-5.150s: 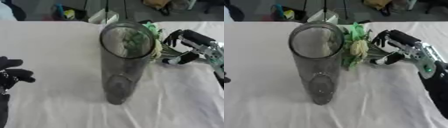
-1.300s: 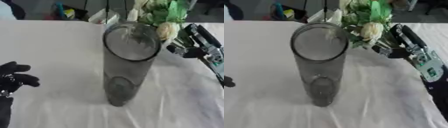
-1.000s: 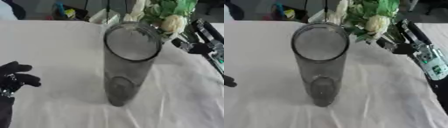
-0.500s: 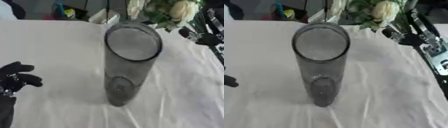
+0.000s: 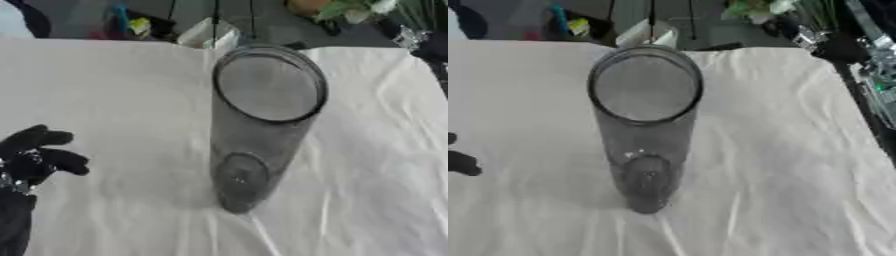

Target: Arrange flowers into the vase.

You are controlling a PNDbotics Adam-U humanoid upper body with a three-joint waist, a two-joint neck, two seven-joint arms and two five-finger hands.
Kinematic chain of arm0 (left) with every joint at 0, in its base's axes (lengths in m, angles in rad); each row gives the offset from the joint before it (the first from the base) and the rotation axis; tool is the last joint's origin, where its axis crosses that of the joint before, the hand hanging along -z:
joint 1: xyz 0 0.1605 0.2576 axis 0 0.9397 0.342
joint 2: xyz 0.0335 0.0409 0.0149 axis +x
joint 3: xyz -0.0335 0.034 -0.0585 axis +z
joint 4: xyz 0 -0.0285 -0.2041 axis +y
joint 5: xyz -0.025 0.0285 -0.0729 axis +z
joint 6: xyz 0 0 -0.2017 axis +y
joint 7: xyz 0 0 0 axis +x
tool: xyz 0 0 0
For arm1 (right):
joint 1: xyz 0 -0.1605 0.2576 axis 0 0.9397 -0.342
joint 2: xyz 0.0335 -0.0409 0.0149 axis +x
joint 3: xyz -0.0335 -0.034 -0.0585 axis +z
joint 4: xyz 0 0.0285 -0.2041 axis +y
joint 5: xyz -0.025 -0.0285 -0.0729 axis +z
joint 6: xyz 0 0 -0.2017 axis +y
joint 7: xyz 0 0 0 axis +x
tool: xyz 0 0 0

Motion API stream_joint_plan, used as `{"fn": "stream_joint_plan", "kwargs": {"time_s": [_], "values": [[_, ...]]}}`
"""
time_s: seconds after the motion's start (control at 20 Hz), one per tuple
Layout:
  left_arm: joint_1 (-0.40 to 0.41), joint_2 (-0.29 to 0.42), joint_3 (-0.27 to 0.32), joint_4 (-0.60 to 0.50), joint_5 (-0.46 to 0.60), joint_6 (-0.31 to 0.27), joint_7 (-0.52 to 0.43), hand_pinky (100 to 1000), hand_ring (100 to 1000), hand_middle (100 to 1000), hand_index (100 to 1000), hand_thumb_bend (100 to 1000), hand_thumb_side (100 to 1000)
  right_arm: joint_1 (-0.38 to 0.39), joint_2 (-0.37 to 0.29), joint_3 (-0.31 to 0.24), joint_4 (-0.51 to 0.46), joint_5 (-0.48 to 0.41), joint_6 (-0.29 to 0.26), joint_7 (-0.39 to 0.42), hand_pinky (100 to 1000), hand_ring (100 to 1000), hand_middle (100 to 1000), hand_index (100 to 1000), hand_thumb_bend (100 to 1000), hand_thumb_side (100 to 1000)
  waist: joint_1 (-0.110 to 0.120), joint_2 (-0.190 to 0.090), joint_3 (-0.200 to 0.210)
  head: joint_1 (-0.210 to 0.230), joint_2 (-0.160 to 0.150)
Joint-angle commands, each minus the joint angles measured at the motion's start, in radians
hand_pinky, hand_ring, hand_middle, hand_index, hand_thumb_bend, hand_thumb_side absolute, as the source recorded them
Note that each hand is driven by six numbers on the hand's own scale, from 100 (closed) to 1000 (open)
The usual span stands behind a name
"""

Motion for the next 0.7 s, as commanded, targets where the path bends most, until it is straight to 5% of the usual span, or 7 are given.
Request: {"fn": "stream_joint_plan", "kwargs": {"time_s": [0.05, 0.55, 0.6, 0.65, 0.7], "values": [[-0.004, 0.011, -0.007, -0.018, 0.003, 0.001, 0.0, 588, 630, 724, 874, 120, 1000, -0.021, -0.046, -0.013, -0.037, -0.021, 0.019, -0.001, 164, 100, 100, 100, 539, 616, -0.013, -0.047, -0.001, -0.001, -0.004], [0.003, 0.019, -0.009, -0.018, 0.022, 0.005, -0.004, 589, 631, 726, 874, 121, 1000, -0.193, 0.037, 0.001, -0.063, -0.162, 0.148, -0.14, 139, 100, 100, 100, 456, 573, -0.018, -0.078, 0.0, -0.015, 0.019], [0.003, 0.02, -0.009, -0.018, 0.024, 0.006, -0.004, 589, 631, 726, 874, 121, 1000, -0.202, 0.041, 0.004, -0.066, -0.177, 0.154, -0.155, 134, 100, 100, 100, 686, 635, -0.019, -0.08, 0.001, -0.018, 0.02], [0.004, 0.02, -0.009, -0.018, 0.025, 0.006, -0.005, 589, 631, 726, 874, 121, 1000, -0.215, 0.05, 0.005, -0.07, -0.193, 0.159, -0.171, 132, 100, 100, 100, 418, 557, -0.019, -0.083, 0.002, -0.023, 0.021], [0.005, 0.02, -0.009, -0.018, 0.027, 0.007, -0.006, 589, 631, 726, 874, 121, 1000, -0.228, 0.058, 0.008, -0.073, -0.208, 0.166, -0.186, 131, 100, 100, 100, 409, 553, -0.019, -0.086, 0.002, -0.026, 0.023]]}}
